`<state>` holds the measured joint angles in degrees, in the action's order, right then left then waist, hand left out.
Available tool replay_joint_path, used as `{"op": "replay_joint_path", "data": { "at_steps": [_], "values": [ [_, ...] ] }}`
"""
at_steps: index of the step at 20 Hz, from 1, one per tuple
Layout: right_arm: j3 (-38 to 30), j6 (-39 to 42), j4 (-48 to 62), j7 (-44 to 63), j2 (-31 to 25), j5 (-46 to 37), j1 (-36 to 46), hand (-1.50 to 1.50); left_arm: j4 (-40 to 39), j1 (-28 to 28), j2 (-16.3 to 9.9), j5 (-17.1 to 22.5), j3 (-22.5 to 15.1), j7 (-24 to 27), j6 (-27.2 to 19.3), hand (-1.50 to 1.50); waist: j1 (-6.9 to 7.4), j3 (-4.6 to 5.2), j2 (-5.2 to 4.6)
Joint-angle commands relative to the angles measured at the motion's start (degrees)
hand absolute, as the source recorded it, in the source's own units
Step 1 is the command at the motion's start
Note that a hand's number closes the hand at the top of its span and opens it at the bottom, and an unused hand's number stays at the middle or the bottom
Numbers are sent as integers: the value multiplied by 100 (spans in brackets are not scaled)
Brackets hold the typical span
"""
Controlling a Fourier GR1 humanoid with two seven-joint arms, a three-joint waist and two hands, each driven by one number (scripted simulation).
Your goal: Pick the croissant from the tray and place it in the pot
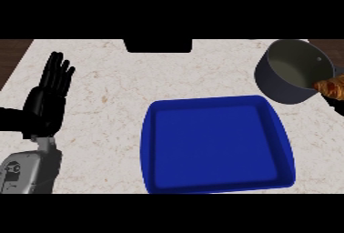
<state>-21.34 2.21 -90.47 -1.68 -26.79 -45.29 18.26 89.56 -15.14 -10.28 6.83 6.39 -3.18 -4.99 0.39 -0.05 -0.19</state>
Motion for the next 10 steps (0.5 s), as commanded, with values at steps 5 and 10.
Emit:
{"op": "replay_joint_path", "data": {
  "at_steps": [5, 10],
  "values": [
    [-627, -701, 3174, -1912, -795, 377, 908, 150, -115, -413, -120, 84, 72, -361, 62, 0, 74, -6, -32],
    [-637, -1406, 4926, -2696, -1102, 93, 1550, 150, 11, -211, 46, 35, -34, -239, 19, 0, 157, -9, -39]
  ]
}}
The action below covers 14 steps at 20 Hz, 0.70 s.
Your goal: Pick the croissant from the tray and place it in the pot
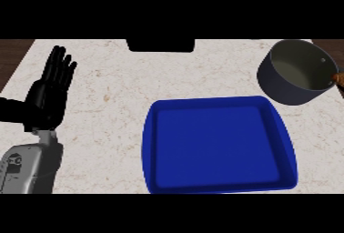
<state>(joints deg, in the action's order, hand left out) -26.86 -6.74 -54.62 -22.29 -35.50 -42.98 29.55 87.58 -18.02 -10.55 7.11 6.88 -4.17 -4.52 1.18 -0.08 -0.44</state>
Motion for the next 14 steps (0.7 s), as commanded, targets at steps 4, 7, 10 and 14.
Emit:
{"op": "replay_joint_path", "data": {
  "at_steps": [4, 7, 10, 14],
  "values": [
    [-55, -878, 2421, -937, -298, -237, 981, 150, 150, 106, 65, -4, -158, -45, 123, 0, 91, -6, -23],
    [26, -1088, 3104, -912, -478, -512, 1248, 150, 118, 14, 74, -82, -125, 75, 35, 0, 146, -10, -53],
    [10, -238, 3506, -752, -609, -403, 1307, 150, 300, 11, 145, -141, -199, -116, -103, 0, 170, -14, -47],
    [1, 253, 3937, -893, -434, -309, 1411, -150, -129, -59, 177, -178, -163, 200, -50, 0, 172, -19, -100]
  ]
}}
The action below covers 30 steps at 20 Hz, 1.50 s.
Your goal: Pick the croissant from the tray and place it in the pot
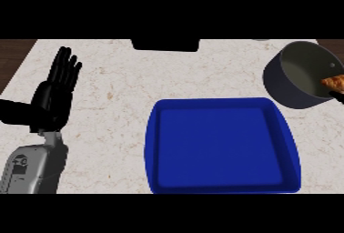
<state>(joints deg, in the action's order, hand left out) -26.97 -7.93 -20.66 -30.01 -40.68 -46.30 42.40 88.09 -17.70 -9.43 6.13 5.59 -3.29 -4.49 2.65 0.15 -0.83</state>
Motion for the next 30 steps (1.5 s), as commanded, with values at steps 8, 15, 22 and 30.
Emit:
{"op": "replay_joint_path", "data": {
  "at_steps": [8, 15, 22, 30],
  "values": [
    [-338, 534, 646, -1297, 226, 483, 373, -150, -161, 115, -33, 17, 59, 192, 110, 0, -20, -39, -27],
    [-1212, 1515, 1087, -608, -287, 1394, 932, -150, -13, 0, 79, -45, -74, 87, 24, 0, -14, -39, -26],
    [-1828, 2061, 1187, -928, -759, 2072, 418, -150, 407, 20, -206, 244, 165, -394, 176, 0, -15, -47, -1],
    [-2359, 2699, 1316, -1203, -1185, 2616, -124, -150, 0, -81, -25, 68, 64, -32, 89, 0, -22, -65, -63]
  ]
}}
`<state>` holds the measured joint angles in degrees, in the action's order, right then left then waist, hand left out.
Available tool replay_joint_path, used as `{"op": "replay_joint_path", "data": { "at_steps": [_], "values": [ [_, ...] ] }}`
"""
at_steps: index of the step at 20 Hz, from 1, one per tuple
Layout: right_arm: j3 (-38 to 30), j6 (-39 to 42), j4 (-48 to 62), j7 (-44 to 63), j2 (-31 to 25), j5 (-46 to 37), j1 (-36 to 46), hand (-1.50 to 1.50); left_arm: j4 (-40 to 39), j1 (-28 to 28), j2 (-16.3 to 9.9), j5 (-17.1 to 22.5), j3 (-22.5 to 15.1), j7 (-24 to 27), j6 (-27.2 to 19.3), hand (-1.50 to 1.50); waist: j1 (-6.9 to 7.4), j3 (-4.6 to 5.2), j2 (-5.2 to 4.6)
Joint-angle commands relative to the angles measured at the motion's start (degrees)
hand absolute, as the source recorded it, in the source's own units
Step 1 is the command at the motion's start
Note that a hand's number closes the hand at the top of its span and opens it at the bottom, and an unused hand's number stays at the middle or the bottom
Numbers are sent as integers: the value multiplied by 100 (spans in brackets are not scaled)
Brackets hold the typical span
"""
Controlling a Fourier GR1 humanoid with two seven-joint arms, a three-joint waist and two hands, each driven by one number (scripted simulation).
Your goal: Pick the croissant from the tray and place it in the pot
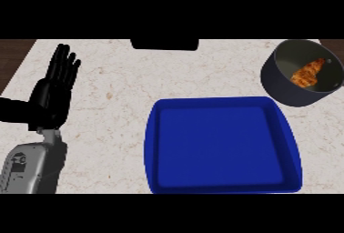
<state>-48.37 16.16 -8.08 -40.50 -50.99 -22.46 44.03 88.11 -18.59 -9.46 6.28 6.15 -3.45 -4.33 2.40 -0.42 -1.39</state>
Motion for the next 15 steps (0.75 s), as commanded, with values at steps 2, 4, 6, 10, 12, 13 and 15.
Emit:
{"op": "replay_joint_path", "data": {
  "at_steps": [2, 4, 6, 10, 12, 13, 15],
  "values": [
    [-269, 467, 32, -34, -505, 265, -321, -150, 30, -98, -67, 72, 16, -134, 81, 0, 28, -21, -33],
    [-351, 526, 36, -149, -545, 348, -518, -150, 101, 94, 47, 60, 16, -17, -4, 0, 33, -17, -9],
    [-388, 500, 32, -218, -581, 372, -676, -150, 85, 139, -54, 46, 31, 80, 105, 0, 57, -24, -28],
    [-409, 642, 1, -117, -740, 401, -721, -150, -34, 35, 4, 67, 25, 81, 87, 0, 66, -26, -43],
    [-500, 766, -17, -277, -838, 487, -911, -150, 17, 125, -45, 81, 72, 81, 104, 0, 57, -37, -38],
    [-487, 800, -10, -391, -730, 480, -1005, -150, -3, 65, -31, 83, 71, 67, 86, 0, 41, -43, -46],
    [-514, 917, -20, -278, -946, 504, -1077, -150, 86, 25, 5, 73, -1, -37, 68, 0, 16, -46, -30]
  ]
}}
